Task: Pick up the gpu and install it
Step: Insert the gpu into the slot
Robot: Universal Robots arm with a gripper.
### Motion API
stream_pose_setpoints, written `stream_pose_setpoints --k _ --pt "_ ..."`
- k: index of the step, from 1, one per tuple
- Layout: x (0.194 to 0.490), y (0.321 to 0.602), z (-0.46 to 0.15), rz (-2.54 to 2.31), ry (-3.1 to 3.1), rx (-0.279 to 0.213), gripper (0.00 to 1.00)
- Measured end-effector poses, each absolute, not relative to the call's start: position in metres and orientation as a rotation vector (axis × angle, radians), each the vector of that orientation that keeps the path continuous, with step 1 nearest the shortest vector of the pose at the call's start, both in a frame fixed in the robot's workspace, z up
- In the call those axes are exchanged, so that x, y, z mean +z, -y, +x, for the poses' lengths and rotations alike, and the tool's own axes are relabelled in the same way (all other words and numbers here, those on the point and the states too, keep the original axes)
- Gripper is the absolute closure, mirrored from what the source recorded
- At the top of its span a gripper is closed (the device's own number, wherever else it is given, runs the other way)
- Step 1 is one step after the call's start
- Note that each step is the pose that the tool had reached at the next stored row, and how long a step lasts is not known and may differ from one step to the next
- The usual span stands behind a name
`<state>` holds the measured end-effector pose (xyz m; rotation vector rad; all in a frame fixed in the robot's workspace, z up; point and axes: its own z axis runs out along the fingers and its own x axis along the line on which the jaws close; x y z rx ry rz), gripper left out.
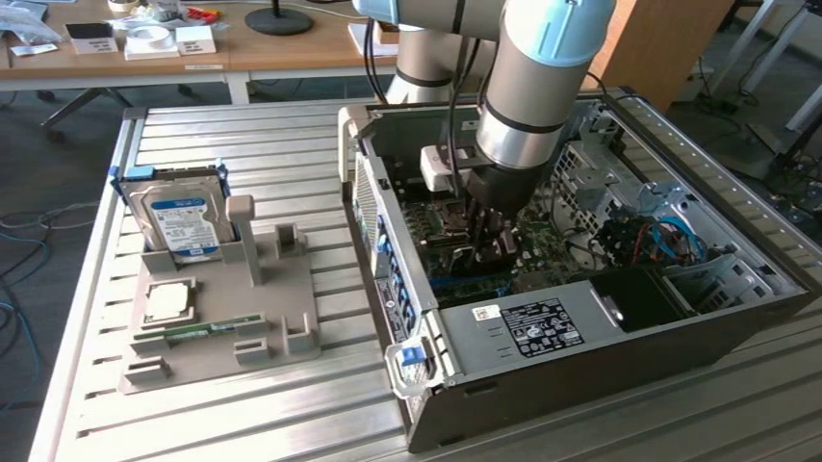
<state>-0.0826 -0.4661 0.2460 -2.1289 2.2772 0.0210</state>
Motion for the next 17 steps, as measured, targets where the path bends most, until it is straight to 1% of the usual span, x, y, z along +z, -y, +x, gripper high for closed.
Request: stream_pose_setpoints --k 17 --pt "0.2448 0.4661 -0.0826 -2.126 -2.274 0.029 0.73"
